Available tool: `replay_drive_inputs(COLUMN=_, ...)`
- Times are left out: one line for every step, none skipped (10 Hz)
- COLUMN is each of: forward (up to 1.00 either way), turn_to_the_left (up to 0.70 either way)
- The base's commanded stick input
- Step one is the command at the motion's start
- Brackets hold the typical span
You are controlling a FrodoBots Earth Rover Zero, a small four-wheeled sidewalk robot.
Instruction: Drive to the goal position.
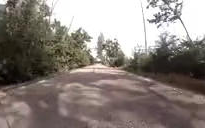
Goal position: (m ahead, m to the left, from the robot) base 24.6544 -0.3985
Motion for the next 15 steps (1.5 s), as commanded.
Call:
replay_drive_inputs(forward=0.7, turn_to_the_left=0.0)
replay_drive_inputs(forward=0.7, turn_to_the_left=0.0)
replay_drive_inputs(forward=0.7, turn_to_the_left=0.0)
replay_drive_inputs(forward=0.7, turn_to_the_left=0.0)
replay_drive_inputs(forward=0.7, turn_to_the_left=0.0)
replay_drive_inputs(forward=0.7, turn_to_the_left=0.0)
replay_drive_inputs(forward=0.7, turn_to_the_left=0.0)
replay_drive_inputs(forward=0.7, turn_to_the_left=0.0)
replay_drive_inputs(forward=0.7, turn_to_the_left=0.0)
replay_drive_inputs(forward=0.7, turn_to_the_left=0.0)
replay_drive_inputs(forward=0.7, turn_to_the_left=0.0)
replay_drive_inputs(forward=0.7, turn_to_the_left=0.0)
replay_drive_inputs(forward=0.7, turn_to_the_left=0.0)
replay_drive_inputs(forward=0.7, turn_to_the_left=0.0)
replay_drive_inputs(forward=0.7, turn_to_the_left=0.0)
